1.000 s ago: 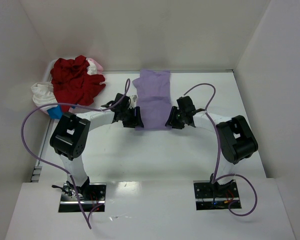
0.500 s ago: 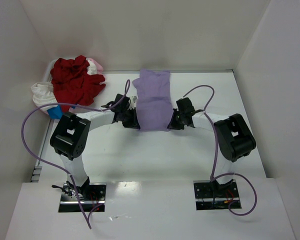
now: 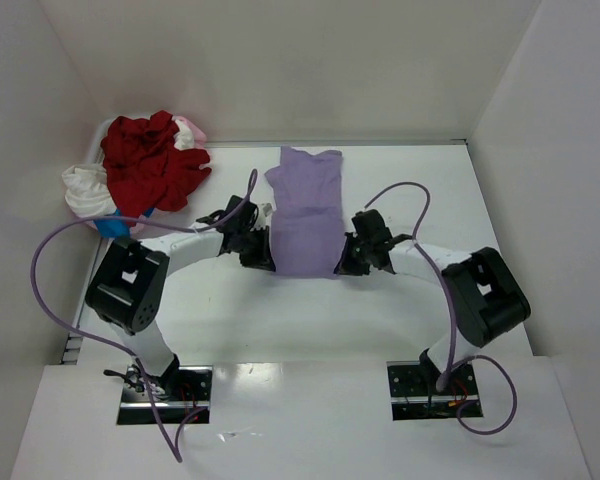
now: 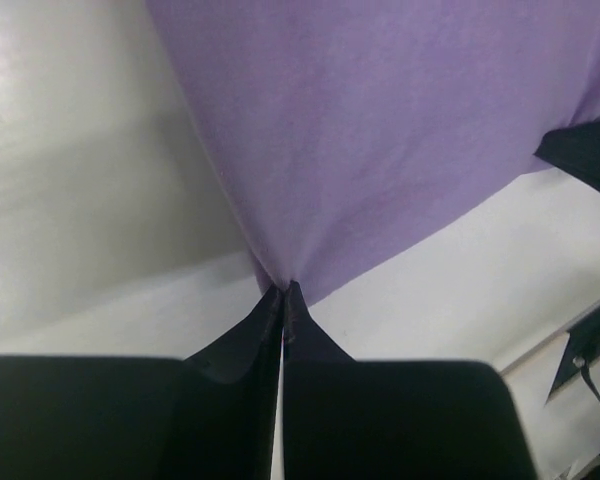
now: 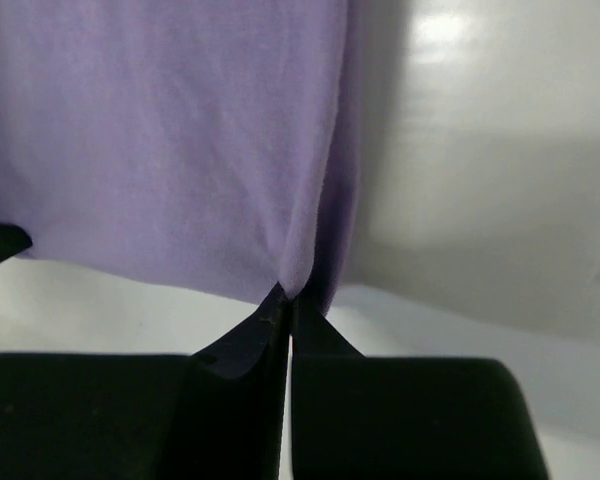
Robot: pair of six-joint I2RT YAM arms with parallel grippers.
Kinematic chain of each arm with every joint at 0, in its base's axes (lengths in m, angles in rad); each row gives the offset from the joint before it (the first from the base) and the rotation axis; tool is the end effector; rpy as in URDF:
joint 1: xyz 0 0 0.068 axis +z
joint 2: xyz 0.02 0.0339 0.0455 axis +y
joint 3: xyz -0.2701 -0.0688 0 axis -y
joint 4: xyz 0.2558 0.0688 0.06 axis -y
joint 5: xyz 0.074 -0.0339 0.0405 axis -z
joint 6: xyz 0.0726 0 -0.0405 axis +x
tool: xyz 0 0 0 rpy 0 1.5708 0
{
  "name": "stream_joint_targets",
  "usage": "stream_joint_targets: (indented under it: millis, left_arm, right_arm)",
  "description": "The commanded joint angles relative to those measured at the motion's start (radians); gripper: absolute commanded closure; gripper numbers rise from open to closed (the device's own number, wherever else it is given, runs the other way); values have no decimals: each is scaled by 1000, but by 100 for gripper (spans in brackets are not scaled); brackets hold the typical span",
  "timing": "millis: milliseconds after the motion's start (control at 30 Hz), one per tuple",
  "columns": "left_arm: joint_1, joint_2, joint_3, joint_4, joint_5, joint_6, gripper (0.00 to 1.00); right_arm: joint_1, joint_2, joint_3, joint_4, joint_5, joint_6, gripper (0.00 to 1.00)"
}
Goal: Fold and stack the t-shirts
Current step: Grab one side of the 2/3 rectangular tshirt with both arms
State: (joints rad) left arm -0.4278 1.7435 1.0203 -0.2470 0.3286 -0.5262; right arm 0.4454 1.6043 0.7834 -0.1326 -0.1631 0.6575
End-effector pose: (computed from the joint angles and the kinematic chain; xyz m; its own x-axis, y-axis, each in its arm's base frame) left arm 0.3347 -0.1784 0.1375 -0.9297 -0.0986 -0.3550 0.1060 0.8512 -0.5141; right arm 0.2942 0.1535 0.1184 -0.8941 0.2414 -0.3772 0.0461 0.8875 0.4586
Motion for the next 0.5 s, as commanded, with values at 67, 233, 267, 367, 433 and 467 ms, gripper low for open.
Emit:
stream_joint_targets:
  millis: [67,233,267,367,433,467]
  left_arm:
    - [-58,-130,-22,-119,-13,6,100]
    - [-115,-263,-32,-254,-22,-32,100]
    - [-124,-288,-32,-276,-39,-52,100]
    - [-135,-381,1,-365,-101,-72,100]
    - [-135,-423,73,-428,-143,-72,100]
    - [-135,-423,99,-440,-179,-72,100]
  right_arm:
    - [96,-144,-25,-114,13,54,100]
    - [164,-300,-47,-194,13,158,100]
    - [164,-363,-47,-211,13,169,100]
    - [173,-478,-12,-291,45,200,100]
    - [161,-507,14,-340,68,200,100]
    - [148,-507,40,-349,68,200,100]
